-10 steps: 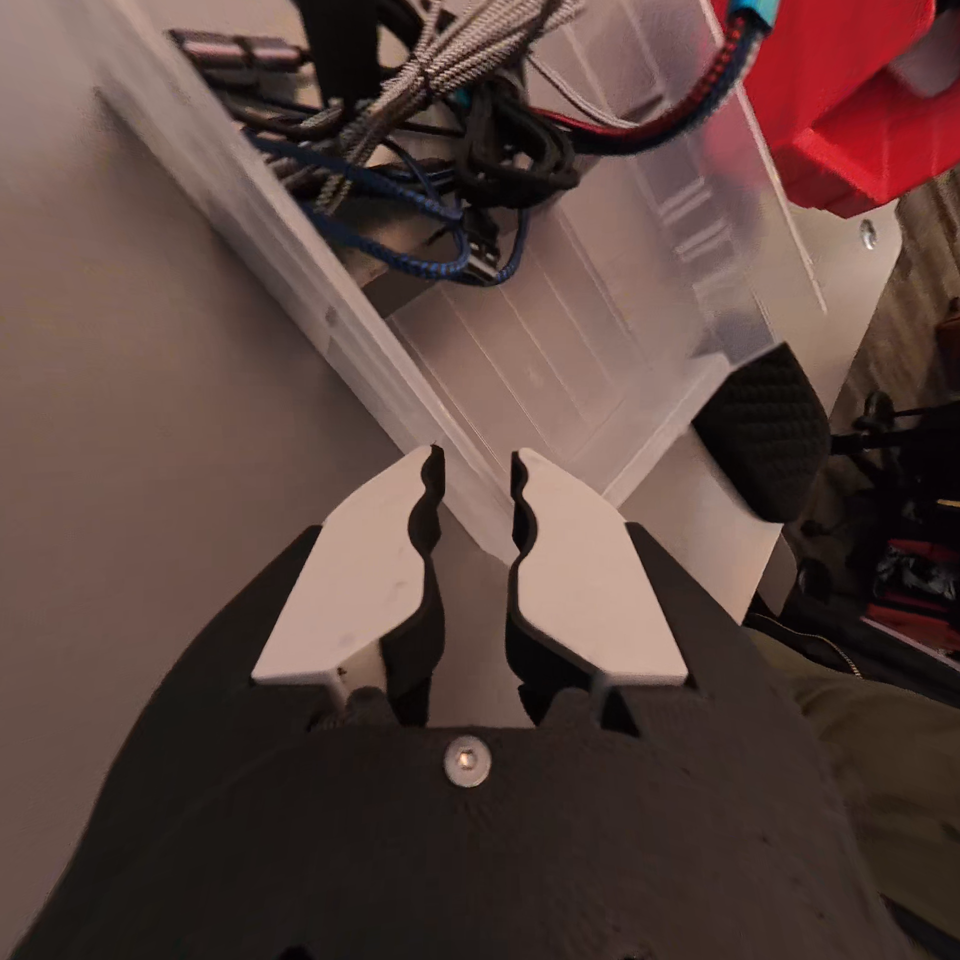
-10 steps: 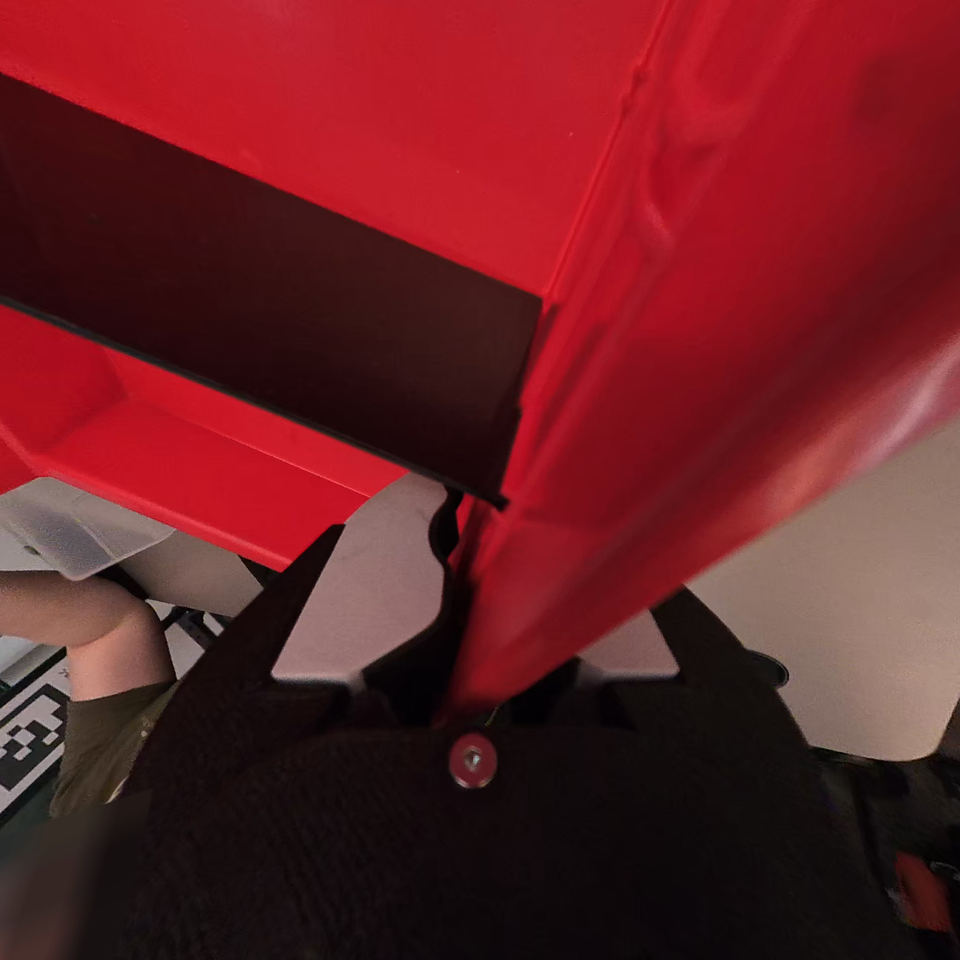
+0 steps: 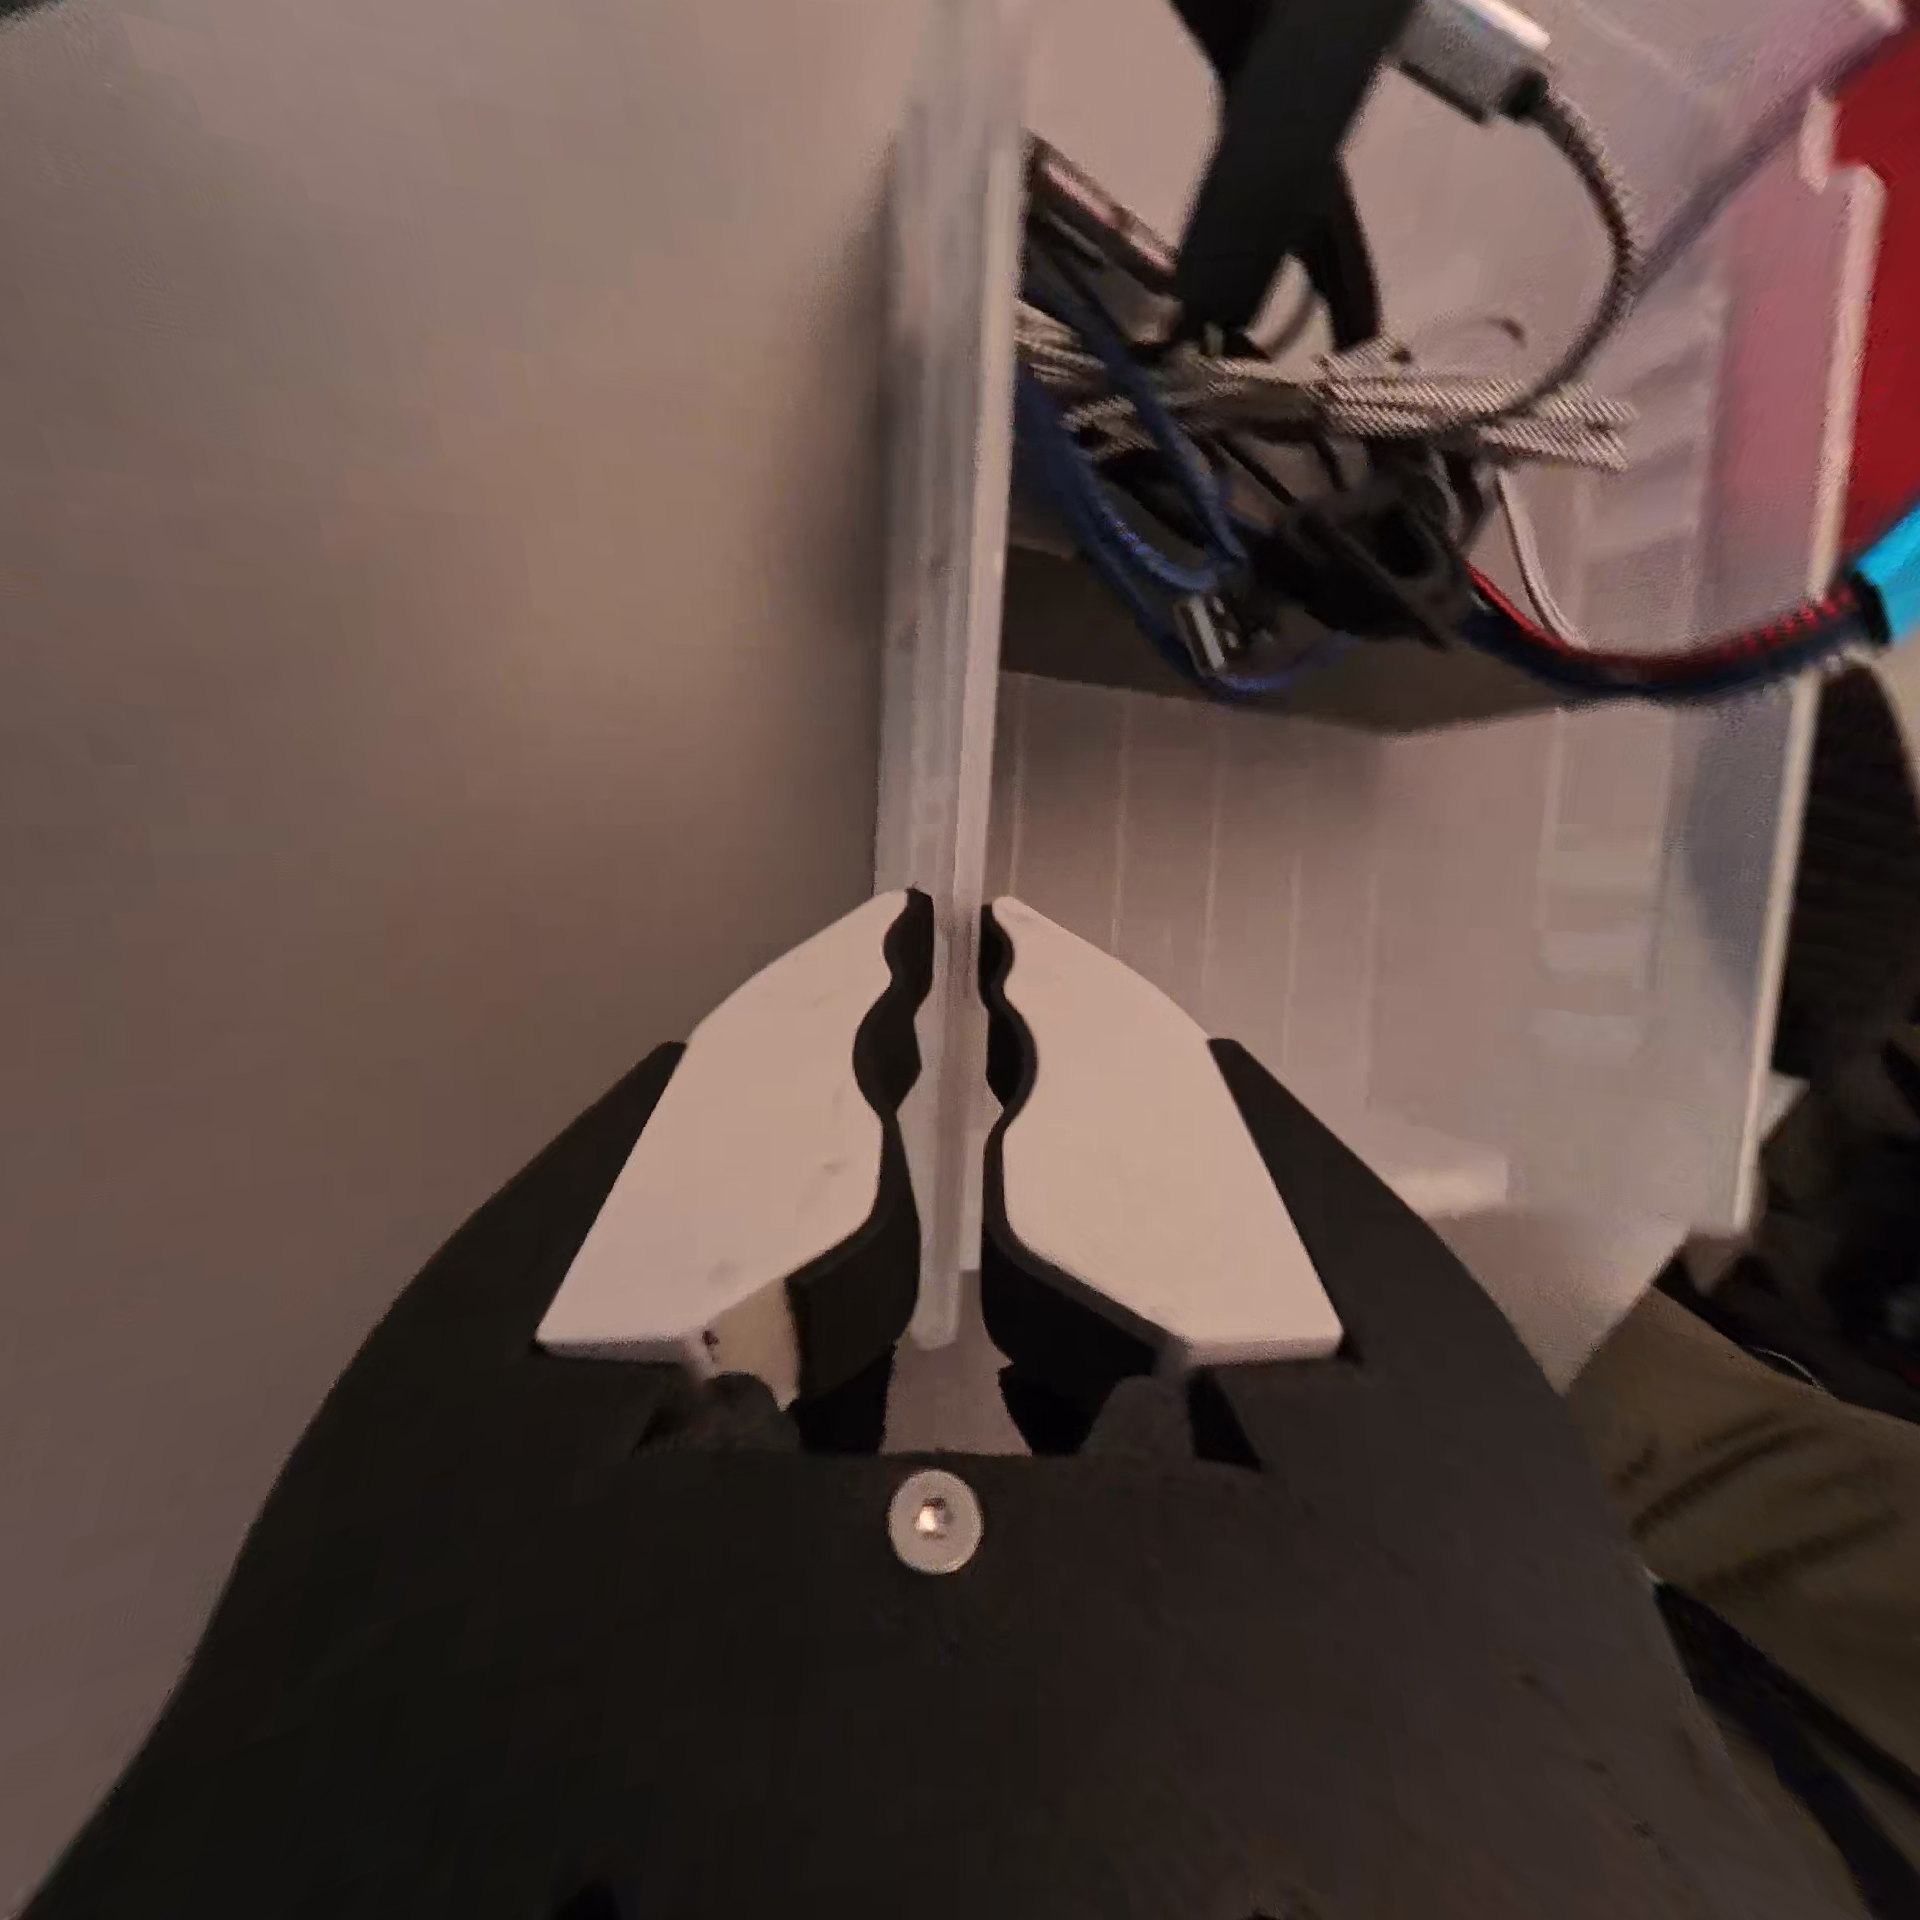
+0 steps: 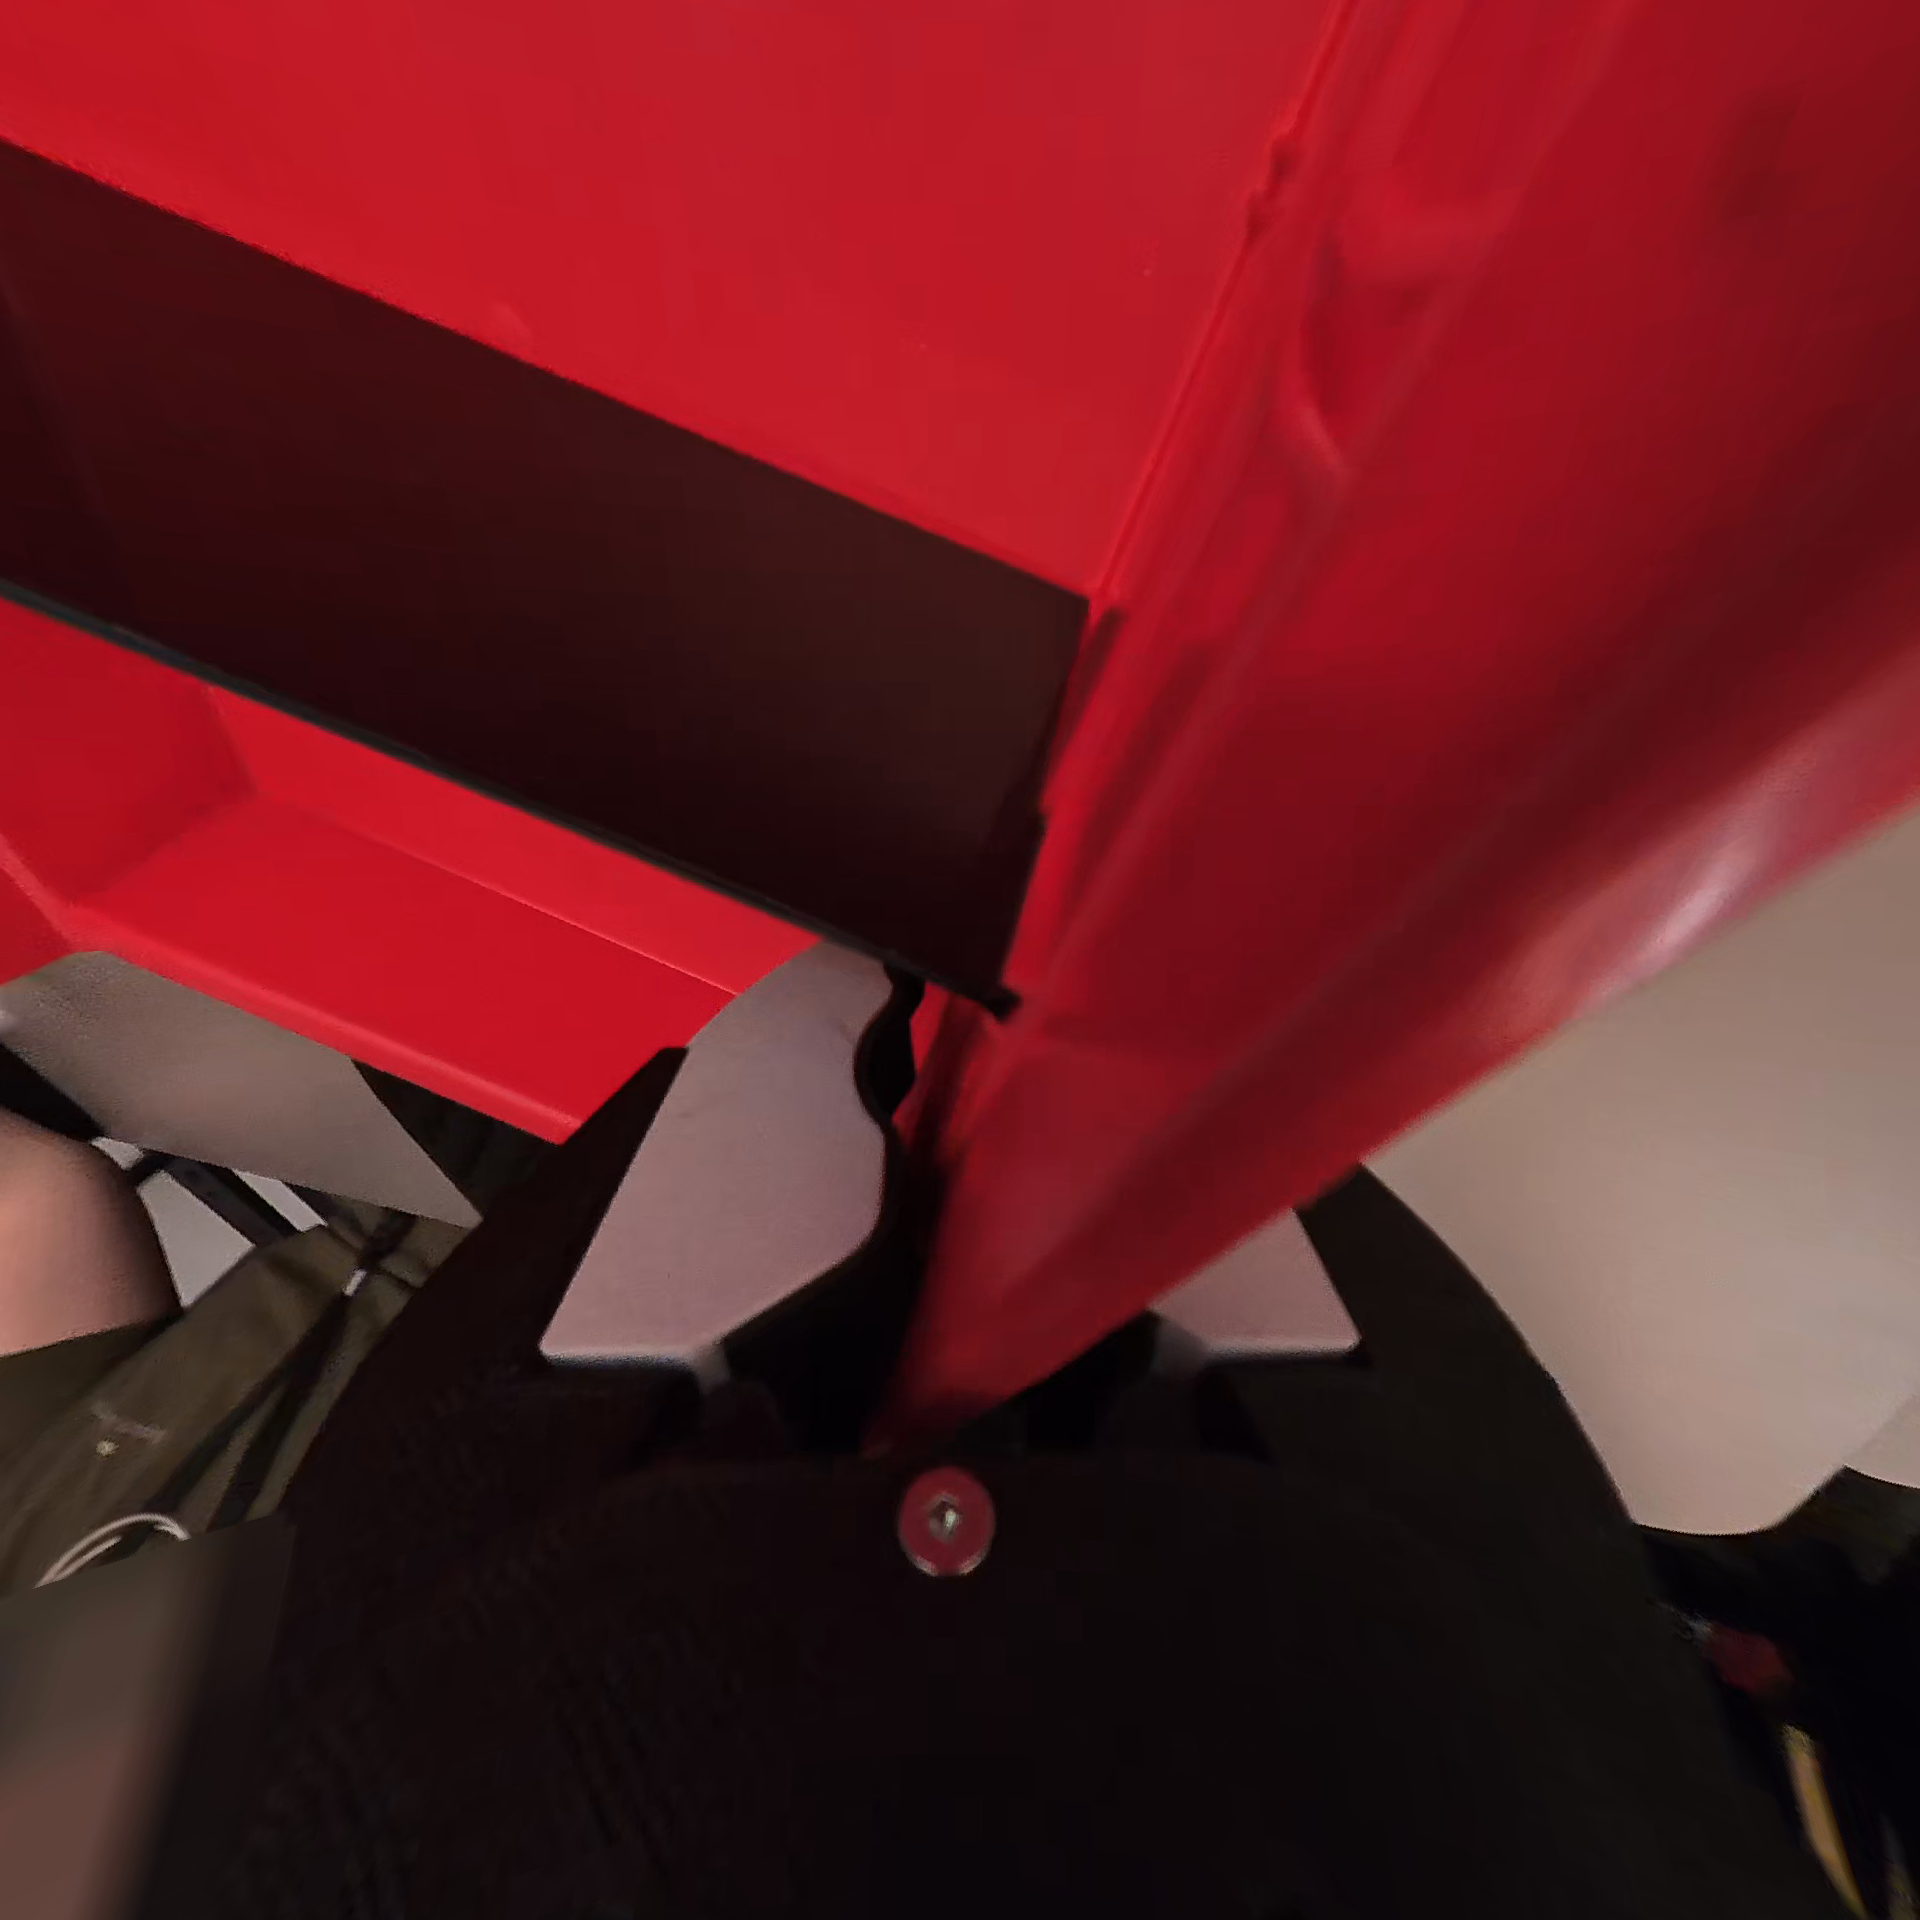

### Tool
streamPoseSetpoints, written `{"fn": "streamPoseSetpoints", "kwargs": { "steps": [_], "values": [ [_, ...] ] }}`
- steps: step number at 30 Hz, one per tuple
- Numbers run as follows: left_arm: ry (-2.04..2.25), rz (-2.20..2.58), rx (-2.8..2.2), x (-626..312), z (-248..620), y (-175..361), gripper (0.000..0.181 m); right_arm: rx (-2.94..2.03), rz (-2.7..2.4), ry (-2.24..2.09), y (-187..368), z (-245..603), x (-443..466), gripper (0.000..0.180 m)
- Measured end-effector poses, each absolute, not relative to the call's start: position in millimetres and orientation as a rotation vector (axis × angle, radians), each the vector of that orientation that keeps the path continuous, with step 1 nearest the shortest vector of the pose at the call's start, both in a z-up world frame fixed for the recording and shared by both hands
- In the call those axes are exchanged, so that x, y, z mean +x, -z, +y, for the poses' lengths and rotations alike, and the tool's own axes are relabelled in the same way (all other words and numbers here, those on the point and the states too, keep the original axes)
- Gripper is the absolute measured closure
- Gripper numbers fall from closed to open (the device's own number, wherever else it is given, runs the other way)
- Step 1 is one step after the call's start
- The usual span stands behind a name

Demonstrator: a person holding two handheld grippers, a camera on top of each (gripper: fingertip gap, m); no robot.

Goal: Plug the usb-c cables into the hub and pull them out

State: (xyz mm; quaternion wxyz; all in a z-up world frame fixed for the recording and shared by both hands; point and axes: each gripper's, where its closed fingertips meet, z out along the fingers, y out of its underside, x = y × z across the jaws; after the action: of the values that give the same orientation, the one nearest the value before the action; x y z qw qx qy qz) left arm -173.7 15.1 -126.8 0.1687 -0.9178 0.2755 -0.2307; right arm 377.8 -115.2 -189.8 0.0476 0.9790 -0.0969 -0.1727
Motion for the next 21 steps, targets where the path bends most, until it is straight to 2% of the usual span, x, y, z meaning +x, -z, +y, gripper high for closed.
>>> {"fn": "streamPoseSetpoints", "kwargs": {
  "steps": [1, 10, 21],
  "values": [
    [0.622, 0.749, -2.62, -189, 19, 127, 0.173, 2.979, -0.267, 0.513, 191, -115, 374, 0.171],
    [0.677, 0.467, -2.67, -292, 21, 124, 0.171, 2.906, -0.087, 0.449, 193, -107, 327, 0.169],
    [0.721, -0.149, -2.575, -416, 10, 120, 0.169, 2.891, 0.082, 0.308, 190, -75, 296, 0.175]
  ]
}}
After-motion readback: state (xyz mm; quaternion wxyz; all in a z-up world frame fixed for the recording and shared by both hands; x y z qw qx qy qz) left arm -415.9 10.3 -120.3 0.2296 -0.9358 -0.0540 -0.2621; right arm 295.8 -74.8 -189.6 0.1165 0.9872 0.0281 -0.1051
